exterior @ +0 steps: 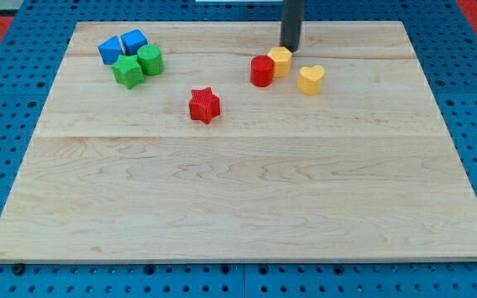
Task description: Slide hexagon along with red circle to the center
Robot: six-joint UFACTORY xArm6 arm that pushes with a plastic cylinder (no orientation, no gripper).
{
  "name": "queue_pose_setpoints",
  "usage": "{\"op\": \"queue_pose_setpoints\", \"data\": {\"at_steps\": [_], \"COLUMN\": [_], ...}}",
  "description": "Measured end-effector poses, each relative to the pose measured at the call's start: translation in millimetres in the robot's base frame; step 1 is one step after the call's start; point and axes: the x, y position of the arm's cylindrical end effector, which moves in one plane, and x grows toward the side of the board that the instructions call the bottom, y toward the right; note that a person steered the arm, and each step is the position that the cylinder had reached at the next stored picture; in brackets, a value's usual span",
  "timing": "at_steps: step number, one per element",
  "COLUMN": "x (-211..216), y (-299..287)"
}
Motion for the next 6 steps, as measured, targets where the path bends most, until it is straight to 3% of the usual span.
{"op": "queue_pose_setpoints", "data": {"at_steps": [1,3,5,6], "x": [5,38,86,84], "y": [15,-91,-128,-70]}}
